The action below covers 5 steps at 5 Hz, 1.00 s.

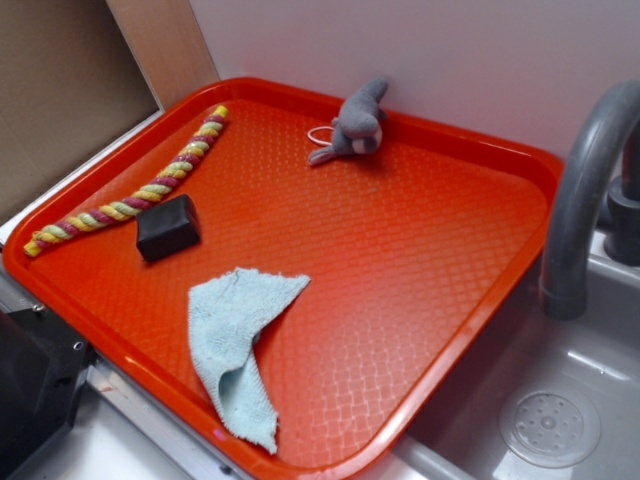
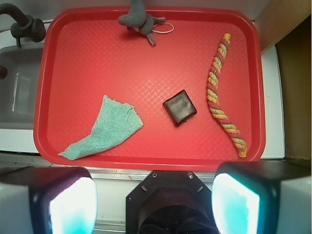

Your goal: Grab the multicolored rope.

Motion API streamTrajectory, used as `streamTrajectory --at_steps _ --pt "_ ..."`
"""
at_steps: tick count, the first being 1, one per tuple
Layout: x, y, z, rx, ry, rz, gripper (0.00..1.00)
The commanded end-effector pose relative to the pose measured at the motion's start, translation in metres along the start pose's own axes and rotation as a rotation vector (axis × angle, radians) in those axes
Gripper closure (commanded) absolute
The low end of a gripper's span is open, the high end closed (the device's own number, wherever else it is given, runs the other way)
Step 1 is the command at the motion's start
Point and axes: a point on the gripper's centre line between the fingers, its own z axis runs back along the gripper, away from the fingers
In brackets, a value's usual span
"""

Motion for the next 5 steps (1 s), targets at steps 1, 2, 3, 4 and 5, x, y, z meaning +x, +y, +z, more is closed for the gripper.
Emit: streamTrajectory --at_steps 1,2,3,4,5 --pt "0.000 0.000 0.000 0.000 0.000 0.000 0.00" --pt "0.028 0.013 -0.026 0.025 0.009 0.114 0.00" --pt "0.052 0.028 -0.051 -0.001 0.011 0.151 0.00" --pt "0.077 0.057 -0.083 0.032 -0.006 0.226 0.00" --pt "0.089 0.084 -0.116 0.095 0.021 0.283 0.00"
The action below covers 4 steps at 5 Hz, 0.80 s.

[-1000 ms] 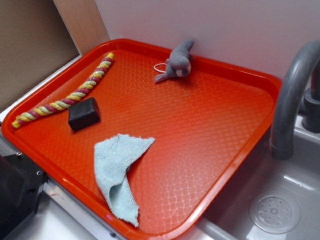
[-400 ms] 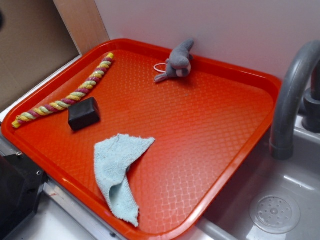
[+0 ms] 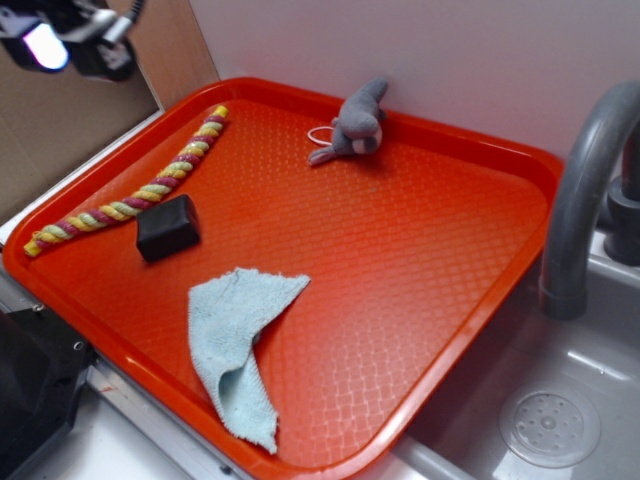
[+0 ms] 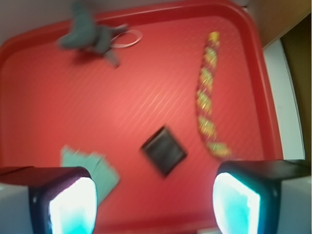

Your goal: Grab the multicolored rope.

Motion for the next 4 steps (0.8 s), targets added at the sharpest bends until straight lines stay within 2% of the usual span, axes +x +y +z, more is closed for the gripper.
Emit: streamTrajectory --at_steps 1,3,4 --pt "0.033 0.040 -0.060 0.131 -0.003 0.073 0.00" --pt "0.045 0.056 -0.110 0.165 0.054 0.104 0.00" --pt "0.049 0.061 -0.137 0.129 0.116 0.078 0.00"
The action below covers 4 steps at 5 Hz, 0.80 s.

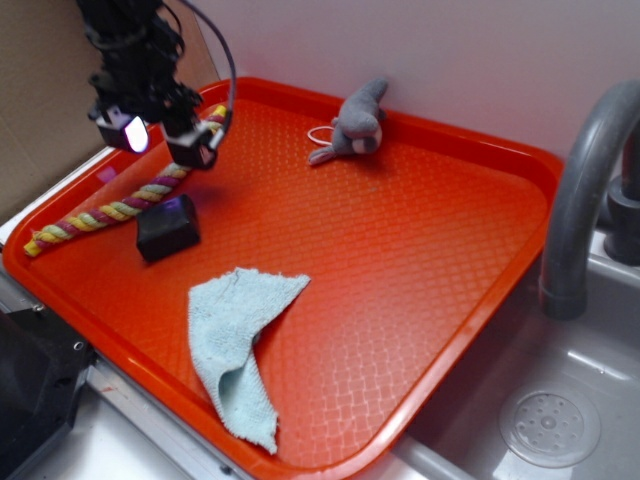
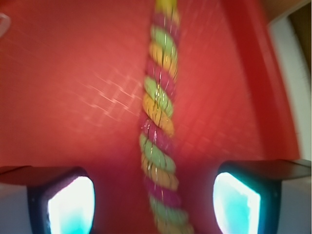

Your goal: Grab the multicolored rope.

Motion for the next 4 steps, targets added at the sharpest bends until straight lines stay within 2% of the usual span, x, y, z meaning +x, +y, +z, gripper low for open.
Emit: streamTrajectory --at_steps 1,2,4 --pt "0.017 0.011 -0.029 -0.077 0.046 -0.054 0.00" --pt "0.020 0.008 -0.041 -0.181 0.073 -0.137 1.00" --pt "0.016 0.003 -0.038 -0.190 0.067 -0.184 1.00"
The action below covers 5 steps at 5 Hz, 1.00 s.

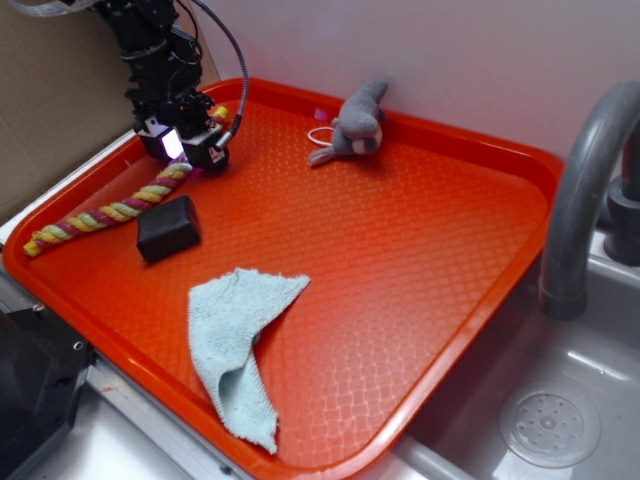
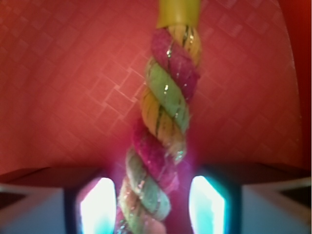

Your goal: Grab the multicolored rope.

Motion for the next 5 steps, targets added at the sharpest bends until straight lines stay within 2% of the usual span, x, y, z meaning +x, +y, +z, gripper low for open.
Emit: streamTrajectory --at_steps 1,3,4,5 --pt "-0.011 -0.002 -0.006 -0.009 0.024 -0.054 1.00" --pt "-0.015 -0.016 0.030 0.001 -0.011 0.009 1.00" --pt "-0.025 -0.038 0.075 0.066 -0.046 0.120 1.00" --pt "-0.048 -0.072 0.122 0.040 -0.058 0.141 1.00"
